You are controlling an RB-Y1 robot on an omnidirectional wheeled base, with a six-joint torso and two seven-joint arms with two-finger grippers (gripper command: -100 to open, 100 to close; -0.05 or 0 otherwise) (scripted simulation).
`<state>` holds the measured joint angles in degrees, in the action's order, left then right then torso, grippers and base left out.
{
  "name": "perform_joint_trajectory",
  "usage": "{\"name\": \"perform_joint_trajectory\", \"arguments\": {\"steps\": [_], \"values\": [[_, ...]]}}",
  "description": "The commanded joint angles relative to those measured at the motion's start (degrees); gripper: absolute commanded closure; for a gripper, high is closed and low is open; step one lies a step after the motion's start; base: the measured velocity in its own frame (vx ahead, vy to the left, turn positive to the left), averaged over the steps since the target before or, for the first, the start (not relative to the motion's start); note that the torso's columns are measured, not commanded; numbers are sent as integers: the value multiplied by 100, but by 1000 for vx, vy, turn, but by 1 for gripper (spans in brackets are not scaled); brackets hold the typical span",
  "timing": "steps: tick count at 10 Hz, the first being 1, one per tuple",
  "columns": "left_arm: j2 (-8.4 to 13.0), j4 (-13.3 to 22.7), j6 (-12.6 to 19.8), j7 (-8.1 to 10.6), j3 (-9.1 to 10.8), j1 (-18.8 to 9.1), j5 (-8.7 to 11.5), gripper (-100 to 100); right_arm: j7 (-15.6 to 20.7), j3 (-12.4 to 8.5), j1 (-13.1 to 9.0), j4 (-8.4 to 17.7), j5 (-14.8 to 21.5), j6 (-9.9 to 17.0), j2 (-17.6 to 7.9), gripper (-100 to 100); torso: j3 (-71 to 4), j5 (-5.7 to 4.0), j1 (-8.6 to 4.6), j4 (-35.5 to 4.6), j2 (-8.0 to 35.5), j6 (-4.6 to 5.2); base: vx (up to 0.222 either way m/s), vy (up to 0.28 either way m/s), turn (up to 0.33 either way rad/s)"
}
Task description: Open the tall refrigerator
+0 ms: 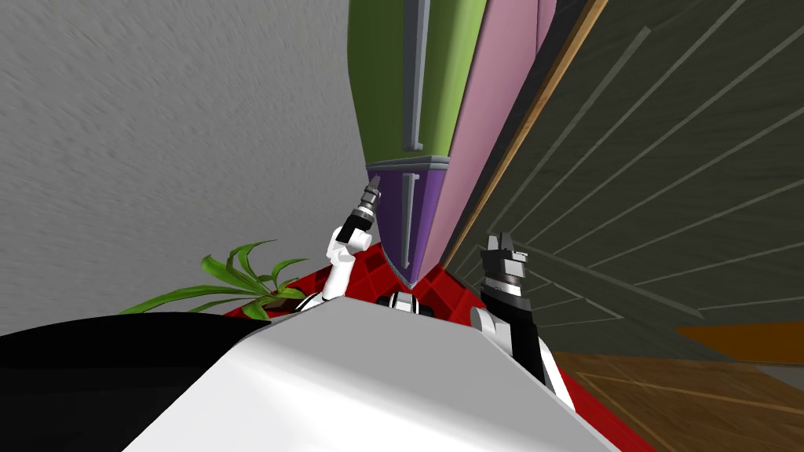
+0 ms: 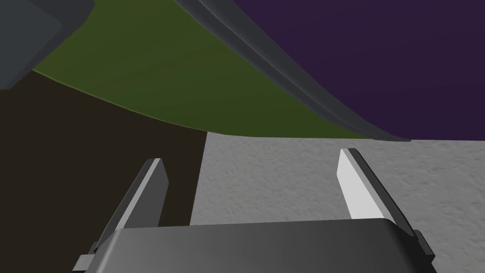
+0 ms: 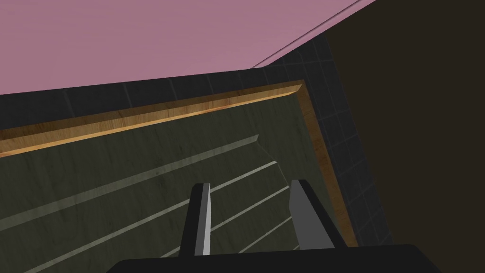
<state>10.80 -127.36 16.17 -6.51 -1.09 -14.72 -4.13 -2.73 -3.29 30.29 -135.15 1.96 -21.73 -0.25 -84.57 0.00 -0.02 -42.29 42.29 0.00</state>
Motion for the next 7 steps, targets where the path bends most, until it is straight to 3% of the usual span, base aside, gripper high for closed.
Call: {"name": "perform_joint_trajectory", "arguments": {"steps": [1,2,3,4,7], "values": [[7,-4,422,-41,-54,-412,-103,-100,0,0,0,0,0,0,0,0,-1,0,1,1,-3,-1,-33,-15,-11],[7,-4,506,-41,-54,-452,-103,-100,0,0,0,0,0,0,0,0,-1,0,0,0,-2,0,-27,-11,-8],[16,17,721,-65,-89,-704,-168,-100,0,0,0,0,0,0,0,0,-1,1,4,1,-2,-1,-31,-14,-7],[16,17,790,-65,-89,-729,-168,-100,0,0,0,0,0,0,0,0,-1,0,1,0,-1,0,-26,-12,-5],[29,75,1277,-107,-171,-1221,-297,-100,0,0,0,0,0,0,0,0,-1,0,1,1,-3,-1,-22,-16,-2]]}}
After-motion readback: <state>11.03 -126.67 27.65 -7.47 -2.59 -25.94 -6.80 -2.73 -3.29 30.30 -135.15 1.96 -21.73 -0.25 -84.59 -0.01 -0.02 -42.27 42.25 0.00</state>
